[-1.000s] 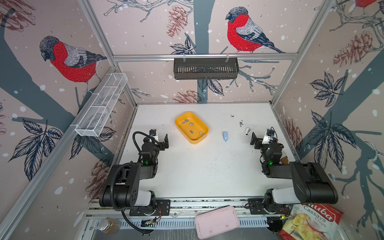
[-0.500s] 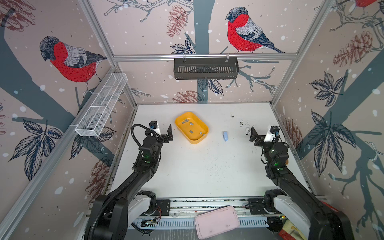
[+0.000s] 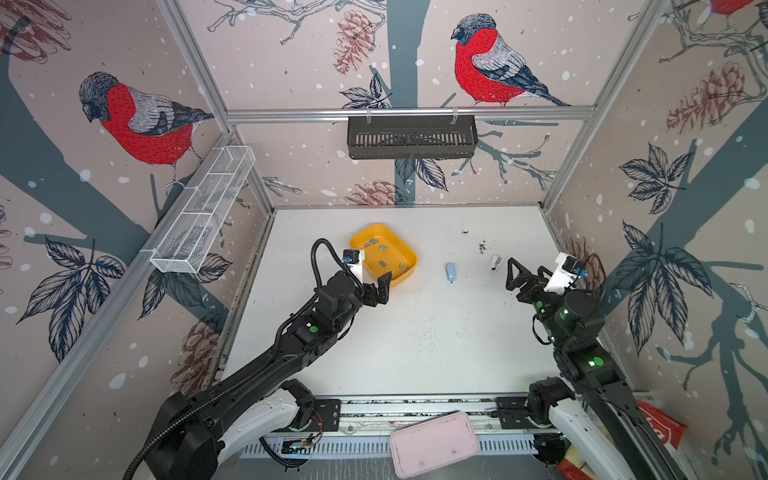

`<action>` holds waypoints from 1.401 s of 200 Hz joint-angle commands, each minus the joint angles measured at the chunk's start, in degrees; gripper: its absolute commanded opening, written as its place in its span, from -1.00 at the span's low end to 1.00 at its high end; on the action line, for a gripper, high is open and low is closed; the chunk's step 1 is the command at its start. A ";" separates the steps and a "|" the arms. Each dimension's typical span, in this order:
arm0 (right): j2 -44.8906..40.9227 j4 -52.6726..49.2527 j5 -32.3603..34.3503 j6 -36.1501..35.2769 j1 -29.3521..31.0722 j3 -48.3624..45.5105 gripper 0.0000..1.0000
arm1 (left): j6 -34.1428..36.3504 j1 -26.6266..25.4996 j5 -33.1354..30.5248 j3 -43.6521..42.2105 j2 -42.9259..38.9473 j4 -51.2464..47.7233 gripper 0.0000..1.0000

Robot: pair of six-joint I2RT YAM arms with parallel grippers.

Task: Load the staples into the stapler
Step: 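Reach the left gripper toward the light-blue stapler while the right arm lifts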

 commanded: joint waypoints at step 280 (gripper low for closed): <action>0.64 -29.67 -11.75 -7.04 0.18 12.56 0.99 | -15.62 -12.66 -4.26 63.90 66.42 -27.86 0.36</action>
